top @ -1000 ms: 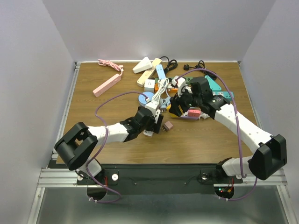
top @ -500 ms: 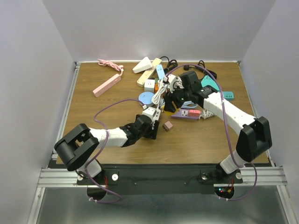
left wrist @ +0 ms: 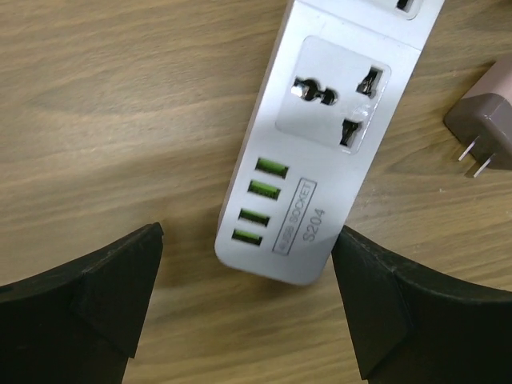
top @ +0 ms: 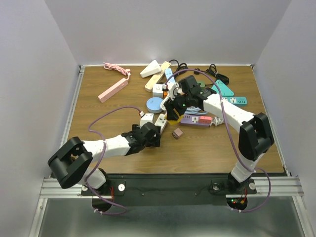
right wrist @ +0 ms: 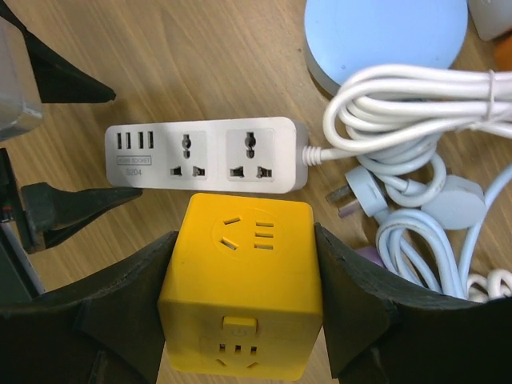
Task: Insert the plug
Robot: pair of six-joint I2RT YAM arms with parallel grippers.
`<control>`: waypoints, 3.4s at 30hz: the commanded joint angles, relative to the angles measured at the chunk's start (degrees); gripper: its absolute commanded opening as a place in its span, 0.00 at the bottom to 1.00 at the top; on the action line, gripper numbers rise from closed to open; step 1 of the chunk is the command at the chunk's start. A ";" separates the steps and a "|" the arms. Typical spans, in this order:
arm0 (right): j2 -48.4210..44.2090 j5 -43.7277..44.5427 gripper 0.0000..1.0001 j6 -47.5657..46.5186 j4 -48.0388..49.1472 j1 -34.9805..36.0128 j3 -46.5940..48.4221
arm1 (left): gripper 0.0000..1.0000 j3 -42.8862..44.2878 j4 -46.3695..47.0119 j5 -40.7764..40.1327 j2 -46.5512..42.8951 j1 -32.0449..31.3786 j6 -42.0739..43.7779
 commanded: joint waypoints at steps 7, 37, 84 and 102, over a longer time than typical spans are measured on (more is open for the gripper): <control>4.17 -1.52 0.00 -2.34 0.75 2.81 7.24 | 0.99 -3.01 -6.66 -3.72 -8.63 0.86 -7.95; 10.07 0.50 0.00 -4.01 -1.45 5.80 12.69 | 0.95 -8.37 -2.70 0.41 -12.95 4.64 -6.46; 15.17 5.07 0.00 -2.34 -2.86 6.60 13.57 | 0.94 -2.13 10.13 4.36 0.32 5.70 2.24; 19.30 3.50 0.00 -0.23 -2.94 6.68 15.86 | 0.38 -5.82 12.33 7.71 3.14 5.69 -0.48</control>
